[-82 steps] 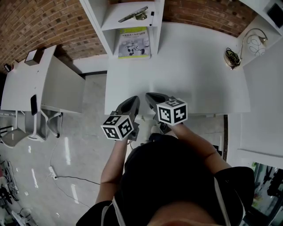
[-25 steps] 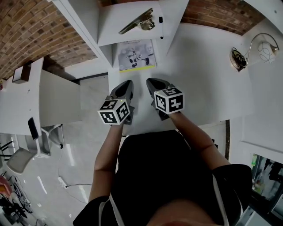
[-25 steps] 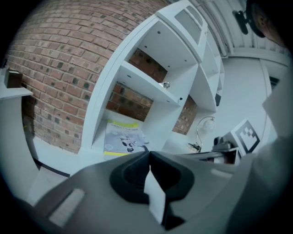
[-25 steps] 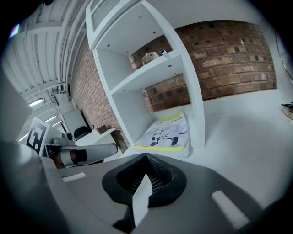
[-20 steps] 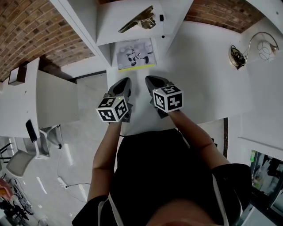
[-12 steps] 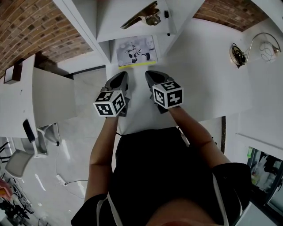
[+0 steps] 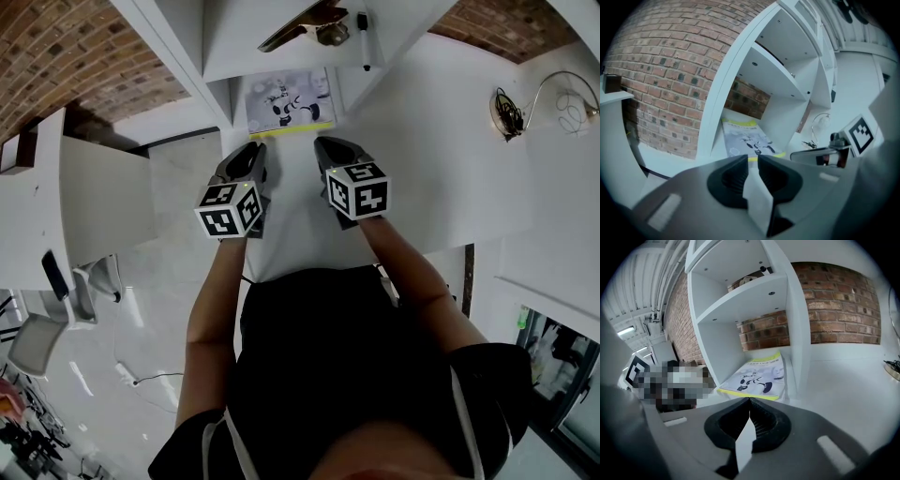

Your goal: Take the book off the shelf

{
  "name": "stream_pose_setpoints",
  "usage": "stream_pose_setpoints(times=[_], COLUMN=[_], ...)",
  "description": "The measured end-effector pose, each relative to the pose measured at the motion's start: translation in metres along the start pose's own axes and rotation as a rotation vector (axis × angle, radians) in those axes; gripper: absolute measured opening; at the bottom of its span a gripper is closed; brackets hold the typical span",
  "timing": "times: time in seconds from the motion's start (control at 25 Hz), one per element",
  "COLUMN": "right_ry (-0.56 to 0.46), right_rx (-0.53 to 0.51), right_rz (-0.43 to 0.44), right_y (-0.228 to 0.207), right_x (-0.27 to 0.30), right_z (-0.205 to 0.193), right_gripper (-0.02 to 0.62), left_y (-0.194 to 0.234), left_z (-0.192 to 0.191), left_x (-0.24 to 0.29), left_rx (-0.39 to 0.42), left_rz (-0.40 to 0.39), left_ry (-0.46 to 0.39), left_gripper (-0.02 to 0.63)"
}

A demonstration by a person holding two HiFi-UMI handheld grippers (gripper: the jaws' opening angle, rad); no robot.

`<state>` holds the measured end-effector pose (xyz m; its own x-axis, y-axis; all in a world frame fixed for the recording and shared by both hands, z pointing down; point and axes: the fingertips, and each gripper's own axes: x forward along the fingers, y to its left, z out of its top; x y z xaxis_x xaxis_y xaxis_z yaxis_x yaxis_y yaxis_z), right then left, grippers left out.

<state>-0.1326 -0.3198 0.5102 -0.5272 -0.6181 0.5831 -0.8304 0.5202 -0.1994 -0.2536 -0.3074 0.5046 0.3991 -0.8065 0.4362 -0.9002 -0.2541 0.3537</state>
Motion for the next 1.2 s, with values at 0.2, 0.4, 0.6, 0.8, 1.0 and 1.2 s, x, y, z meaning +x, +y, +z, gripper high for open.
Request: stream_pose_setpoints(times=[0.2, 0.4, 0.6, 0.8, 1.0, 1.2], right_ry=[0.009, 0.011, -0.02, -0.028, -0.023, -0.004], right_rx=[-0.012, -0.015, -0.001, 0.048, 0.124, 0.191], right_rz=[-0.023, -0.042, -0.059, -0.064, -0.067, -0.054], right_y=[-0.01, -0.019, -0.03, -0.043, -0.052, -0.056], right_x=[0.006, 0.011, 0.015, 0.022, 0.03, 0.04], right_z=[-0.003, -0.004, 0.002, 0.004, 0.004, 0.005], right_gripper=[0.051, 0.077, 0.118, 0.163, 0.207, 0.232], left_y=[0.008, 0.013, 0.019, 0.027, 0.029, 0.03], left_z=[-0.005, -0.007, -0.002, 0.004, 0.008, 0.012], left_x=[0.006, 0.013, 0.019, 0.025, 0.034, 0.041], left_rx=[-0.004, -0.012, -0.042, -0.082, -0.09, -0.113], left_rz=[0.027, 0.044, 0.062, 0.084, 0.08, 0.072], left_ry=[0.013, 0.018, -0.004, -0.017, 0.001, 0.004], left_gripper=[0.103, 0.132, 0.175, 0.21, 0.218, 0.218])
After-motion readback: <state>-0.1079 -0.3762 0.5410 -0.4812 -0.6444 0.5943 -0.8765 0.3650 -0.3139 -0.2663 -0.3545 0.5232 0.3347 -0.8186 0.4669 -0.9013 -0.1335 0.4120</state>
